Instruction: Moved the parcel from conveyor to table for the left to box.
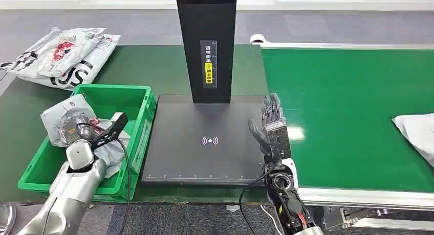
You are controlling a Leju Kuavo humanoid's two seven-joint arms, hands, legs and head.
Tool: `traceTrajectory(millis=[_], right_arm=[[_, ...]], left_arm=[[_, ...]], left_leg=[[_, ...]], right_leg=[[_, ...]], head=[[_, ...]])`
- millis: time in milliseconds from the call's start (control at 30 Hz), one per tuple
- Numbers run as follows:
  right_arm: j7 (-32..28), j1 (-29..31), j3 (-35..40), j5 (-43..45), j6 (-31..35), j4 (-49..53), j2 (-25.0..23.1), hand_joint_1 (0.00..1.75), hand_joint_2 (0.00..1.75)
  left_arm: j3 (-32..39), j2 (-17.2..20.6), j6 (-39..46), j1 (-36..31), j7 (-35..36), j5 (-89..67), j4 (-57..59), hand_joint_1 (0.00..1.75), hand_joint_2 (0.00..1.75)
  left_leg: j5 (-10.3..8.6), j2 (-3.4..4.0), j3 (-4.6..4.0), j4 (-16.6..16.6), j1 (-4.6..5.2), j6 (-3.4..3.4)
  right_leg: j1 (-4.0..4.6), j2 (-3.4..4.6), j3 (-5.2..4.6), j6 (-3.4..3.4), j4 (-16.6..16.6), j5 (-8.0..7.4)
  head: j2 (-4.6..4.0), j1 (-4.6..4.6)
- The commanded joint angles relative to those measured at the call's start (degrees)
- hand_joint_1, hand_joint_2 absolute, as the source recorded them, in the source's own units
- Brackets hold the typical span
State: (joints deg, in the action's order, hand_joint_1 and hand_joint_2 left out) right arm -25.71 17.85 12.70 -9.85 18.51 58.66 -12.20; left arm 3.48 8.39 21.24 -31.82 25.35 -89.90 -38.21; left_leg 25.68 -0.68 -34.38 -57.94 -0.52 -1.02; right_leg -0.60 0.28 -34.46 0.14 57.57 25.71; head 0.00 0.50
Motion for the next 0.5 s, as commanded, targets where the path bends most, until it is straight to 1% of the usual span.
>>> traceTrajectory(millis=[33, 133, 167, 200, 233, 267, 300, 367, 400, 433, 467, 500], right_arm=[[2.71, -3.43, -2.2, -3.82, 0.39, 4.3, 1.27, 0.0, 1.75], [2.72, -3.41, -2.24, -3.83, 0.38, 4.37, 1.3, 0.0, 1.75], [2.92, -3.25, -2.23, -3.92, 0.34, 4.29, 1.26, 0.0, 1.75], [3.15, -3.35, -2.53, -4.29, 0.69, 4.53, 1.39, 0.0, 1.75], [3.24, -3.51, -2.65, -4.34, 0.66, 4.86, 1.62, 0.0, 1.75], [3.28, -3.74, -2.86, -4.49, 0.86, 5.15, 1.9, 0.0, 1.75], [3.28, -3.89, -2.94, -4.78, 1.06, 5.29, 2.13, 0.0, 1.75], [3.43, -3.81, -3.11, -5.42, 1.55, 4.99, 2.51, 0.0, 1.75], [3.48, -3.75, -3.18, -5.53, 1.47, 4.85, 2.59, 0.0, 1.75], [3.56, -3.79, -3.37, -5.5, 1.47, 4.81, 2.61, 0.0, 1.75], [3.6, -3.84, -3.47, -5.57, 1.58, 4.84, 2.68, 0.0, 1.75], [3.93, -4.1, -3.84, -5.98, 1.81, 5.21, 2.45, 0.0, 1.75]], left_arm=[[7.73, -4.87, 15.11, -6.72, -7.38, 3.08, 1.43, 0.0, 1.75], [7.78, -5.06, 14.73, -7.32, -7.16, 3.08, 1.14, 0.0, 1.75], [7.88, -5.09, 13.86, -6.96, -7.34, 2.95, 0.52, 0.0, 1.75], [9.72, -6.3, 17.17, -7.33, -15.19, 9.91, -1.06, 0.0, 1.75], [10.32, -7.12, 18.76, -7.65, -18.68, 13.3, -3.19, 0.0, 1.75], [10.66, -7.81, 18.76, -8.03, -21.1, 15.93, -4.71, 0.0, 1.75], [11.16, -8.74, 18.76, -7.97, -24.34, 19.27, -7.14, 0.0, 0.0], [11.51, -9.93, 18.76, -7.32, -26.2, 19.59, -11.17, 0.0, 0.0], [11.48, -10.59, 18.76, -6.9, -26.75, 19.18, -12.45, 0.0, 0.0], [11.05, -11.08, 18.76, -6.78, -27.44, 19.9, -12.82, 0.0, 0.0], [10.77, -11.44, 18.76, -6.68, -27.55, 19.96, -12.85, 0.0, 0.0], [9.46, -11.53, 18.76, -6.67, -27.42, 20.52, -12.42, 0.0, 0.0]], left_leg=[[-0.02, -0.25, -0.06, -0.03, -0.07, 0.04], [-0.02, -0.26, -0.06, -0.04, -0.06, 0.06], [-0.02, -0.14, -0.06, -0.03, -0.02, 0.04], [-0.01, -0.17, 0.0, -0.02, -0.05, 0.05], [-0.01, -0.1, -0.03, -0.01, -0.01, 0.03], [-0.02, -0.19, -0.01, 0.0, -0.05, 0.05], [-0.02, -0.23, -0.09, -0.06, -0.04, 0.03], [-0.02, -0.35, -0.09, -0.09, -0.11, 0.07], [-0.03, -0.21, -0.15, -0.09, -0.05, 0.04], [-0.01, -0.26, -0.06, -0.08, -0.07, 0.07], [-0.01, -0.13, -0.05, -0.04, 0.0, 0.04], [0.0, -0.14, 0.03, -0.01, -0.04, 0.07]], right_leg=[[0.08, -0.3, 0.07, 0.01, -0.05, 0.04], [0.07, -0.33, 0.1, 0.01, -0.06, 0.04], [0.01, -0.2, 0.03, 0.01, -0.02, 0.02], [0.04, -0.24, 0.13, 0.01, -0.07, 0.02], [-0.01, -0.16, 0.04, 0.01, -0.03, 0.01], [0.04, -0.28, 0.12, 0.01, -0.09, 0.01], [0.02, -0.3, 0.02, 0.01, -0.01, 0.02], [0.1, -0.47, 0.12, 0.01, -0.08, 0.04], [0.04, -0.3, -0.03, 0.0, -0.03, 0.01], [0.07, -0.36, 0.1, 0.01, -0.08, 0.03], [-0.01, -0.2, 0.03, 0.01, -0.04, 0.0], [0.03, -0.24, 0.16, 0.01, -0.12, 0.0]], head=[[-0.02, 0.02], [-0.02, 0.0], [-0.02, 0.0], [0.0, 0.0], [0.0, 0.0], [-0.02, 0.0], [-0.02, 0.0], [0.0, 0.0], [0.0, 0.0], [-0.02, 0.0], [0.0, 0.0], [0.0, 0.0]])
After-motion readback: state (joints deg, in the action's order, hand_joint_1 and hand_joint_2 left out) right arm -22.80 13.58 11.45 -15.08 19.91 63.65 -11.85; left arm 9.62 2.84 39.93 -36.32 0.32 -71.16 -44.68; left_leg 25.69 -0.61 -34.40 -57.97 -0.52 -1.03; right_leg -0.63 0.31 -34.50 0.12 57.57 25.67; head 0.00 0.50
